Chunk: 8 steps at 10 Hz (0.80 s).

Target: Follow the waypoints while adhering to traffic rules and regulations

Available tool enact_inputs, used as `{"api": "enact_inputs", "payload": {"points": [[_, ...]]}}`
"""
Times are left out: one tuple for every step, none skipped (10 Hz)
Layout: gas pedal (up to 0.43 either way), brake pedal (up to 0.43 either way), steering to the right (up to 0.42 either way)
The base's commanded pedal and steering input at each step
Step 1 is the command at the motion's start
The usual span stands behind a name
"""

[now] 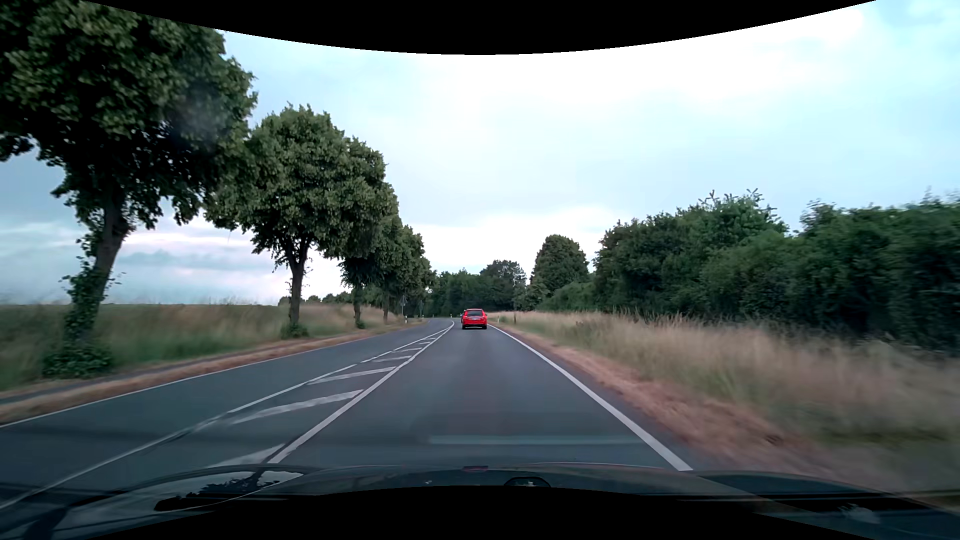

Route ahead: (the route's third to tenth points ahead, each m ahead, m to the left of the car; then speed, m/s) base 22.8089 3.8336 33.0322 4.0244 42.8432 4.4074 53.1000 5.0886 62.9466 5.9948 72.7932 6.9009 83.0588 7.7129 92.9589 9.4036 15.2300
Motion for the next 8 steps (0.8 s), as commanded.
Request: {"api": "enact_inputs", "payload": {"points": [[0.228,0.0,-0.011],[0.228,0.0,-0.011],[0.228,0.0,-0.011],[0.22,0.0,-0.011],[0.22,0.0,-0.011],[0.22,0.0,-0.011],[0.22,0.0,-0.011],[0.209,0.0,-0.01]]}}
